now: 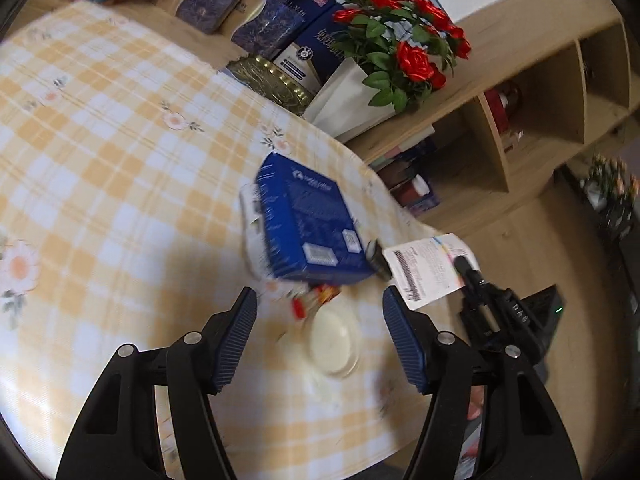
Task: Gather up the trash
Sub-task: 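Roll the right tool and grasp the white printed card on the plate, then grasp the blue luckin coffee packet with the left tool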
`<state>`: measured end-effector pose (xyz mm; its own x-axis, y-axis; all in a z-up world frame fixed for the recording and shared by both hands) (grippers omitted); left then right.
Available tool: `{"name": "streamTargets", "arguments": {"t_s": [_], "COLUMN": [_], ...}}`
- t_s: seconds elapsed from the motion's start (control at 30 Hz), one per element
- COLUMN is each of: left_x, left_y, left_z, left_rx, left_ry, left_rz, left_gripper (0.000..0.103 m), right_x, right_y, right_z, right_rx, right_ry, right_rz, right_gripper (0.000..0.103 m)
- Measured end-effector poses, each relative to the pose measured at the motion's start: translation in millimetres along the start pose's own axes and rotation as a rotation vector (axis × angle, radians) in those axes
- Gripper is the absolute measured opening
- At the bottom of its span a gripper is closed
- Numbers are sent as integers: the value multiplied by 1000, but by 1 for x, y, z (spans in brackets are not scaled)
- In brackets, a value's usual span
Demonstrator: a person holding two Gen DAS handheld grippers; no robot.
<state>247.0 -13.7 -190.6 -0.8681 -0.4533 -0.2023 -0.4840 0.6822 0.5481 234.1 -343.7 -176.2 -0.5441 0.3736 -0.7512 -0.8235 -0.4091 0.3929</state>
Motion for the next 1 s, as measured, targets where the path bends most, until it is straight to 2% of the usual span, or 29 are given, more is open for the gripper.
{"name": "streamTargets", "arguments": {"t_s": [0.1,0.17,0.23,0.33,0.47,0.6,0.67,0.87,0.93,1.0], "left_x": [-16,-24,-34,-45,-55,-58,-59,-62,-62,-63], "left_y": [-19,-31,-44,-60,-74,-81,-82,-98,-102,-110], "left_z": [7,12,15,23,32,29,24,29,27,22], "left_rx": [36,55,70,55,34,88,111,88,114,126], "left_ry": [101,147,188,222,250,234,216,240,232,225], "left_rz": [14,28,38,36,25,36,38,54,61,85], "left_gripper": [56,51,50,50,50,49,47,47,41,39], "right_x": [3,10,16,22,24,25,29,34,33,33], "right_y": [-29,-49,-59,-68,-76,-82,-83,-83,-83,-84], "right_z": [-17,-28,-32,-33,-24,-22,-26,-31,-31,-32], "right_rx": [-11,40,70,113,180,222,222,212,209,204], "right_ry": [-133,-183,-193,-166,-41,32,26,10,11,2], "right_rz": [15,46,61,88,128,164,173,173,174,177], "right_gripper": [13,13,13,13,14,14,14,14,14,14]}}
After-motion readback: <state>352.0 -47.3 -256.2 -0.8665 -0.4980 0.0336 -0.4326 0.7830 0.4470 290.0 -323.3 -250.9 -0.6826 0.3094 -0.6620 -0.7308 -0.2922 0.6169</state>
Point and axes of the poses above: each gripper's, at about its wrist camera, not at the fingertips, and y roughly against the way its jaws point, z to its left, x to its underside, the point moved 1 cm from there along -y, roughly the way its jaws point, and after that the axes turned 15 degrees about y, right-handed, at the moved point
